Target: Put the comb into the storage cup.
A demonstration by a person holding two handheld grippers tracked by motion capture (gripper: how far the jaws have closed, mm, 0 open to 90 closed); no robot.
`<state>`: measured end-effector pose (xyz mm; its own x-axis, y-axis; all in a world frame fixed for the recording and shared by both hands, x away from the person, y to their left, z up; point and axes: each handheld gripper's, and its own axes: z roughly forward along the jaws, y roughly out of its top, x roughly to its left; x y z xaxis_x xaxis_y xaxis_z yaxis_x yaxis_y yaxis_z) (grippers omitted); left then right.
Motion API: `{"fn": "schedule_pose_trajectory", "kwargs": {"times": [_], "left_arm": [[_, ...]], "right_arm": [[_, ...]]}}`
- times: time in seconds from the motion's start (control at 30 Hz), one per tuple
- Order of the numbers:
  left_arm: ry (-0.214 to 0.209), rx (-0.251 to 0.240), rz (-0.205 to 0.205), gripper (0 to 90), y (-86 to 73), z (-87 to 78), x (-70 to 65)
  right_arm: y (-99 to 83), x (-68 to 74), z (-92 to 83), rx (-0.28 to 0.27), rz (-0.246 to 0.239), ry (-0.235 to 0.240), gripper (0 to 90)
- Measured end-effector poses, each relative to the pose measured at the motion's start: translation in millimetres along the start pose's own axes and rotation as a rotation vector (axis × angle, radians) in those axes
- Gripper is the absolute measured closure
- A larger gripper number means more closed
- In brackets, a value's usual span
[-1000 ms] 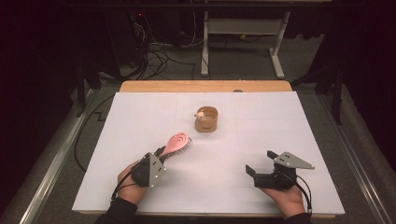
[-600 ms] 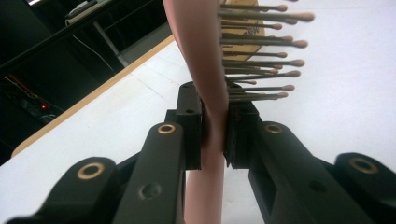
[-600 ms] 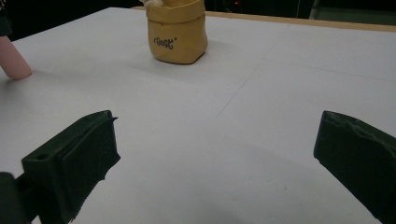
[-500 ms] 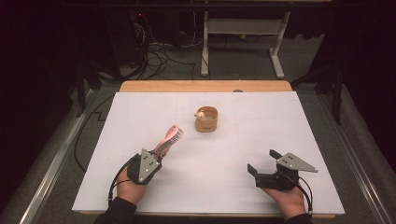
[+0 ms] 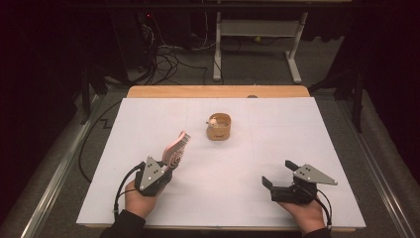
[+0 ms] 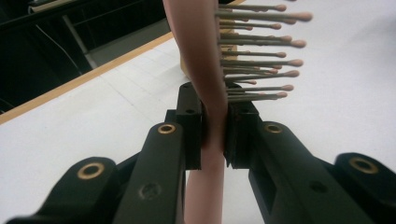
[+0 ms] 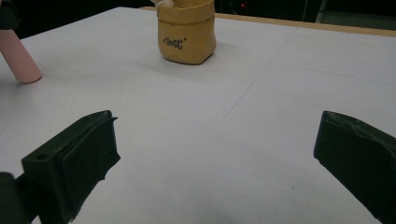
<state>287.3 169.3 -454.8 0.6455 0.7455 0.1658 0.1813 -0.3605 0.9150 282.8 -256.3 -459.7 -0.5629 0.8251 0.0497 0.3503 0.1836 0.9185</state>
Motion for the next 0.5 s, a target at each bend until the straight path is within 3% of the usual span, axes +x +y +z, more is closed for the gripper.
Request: {"fn": "schedule_pose_trajectory", "kwargs": {"times": [0.5], "left_arm": [[-0.114,-0.054,-0.121,78.3,1.8,2.2,-3.8]], "right_arm": [[0.2,3.5,0.8,-0.004,-0.004,0.010,0.1]]}}
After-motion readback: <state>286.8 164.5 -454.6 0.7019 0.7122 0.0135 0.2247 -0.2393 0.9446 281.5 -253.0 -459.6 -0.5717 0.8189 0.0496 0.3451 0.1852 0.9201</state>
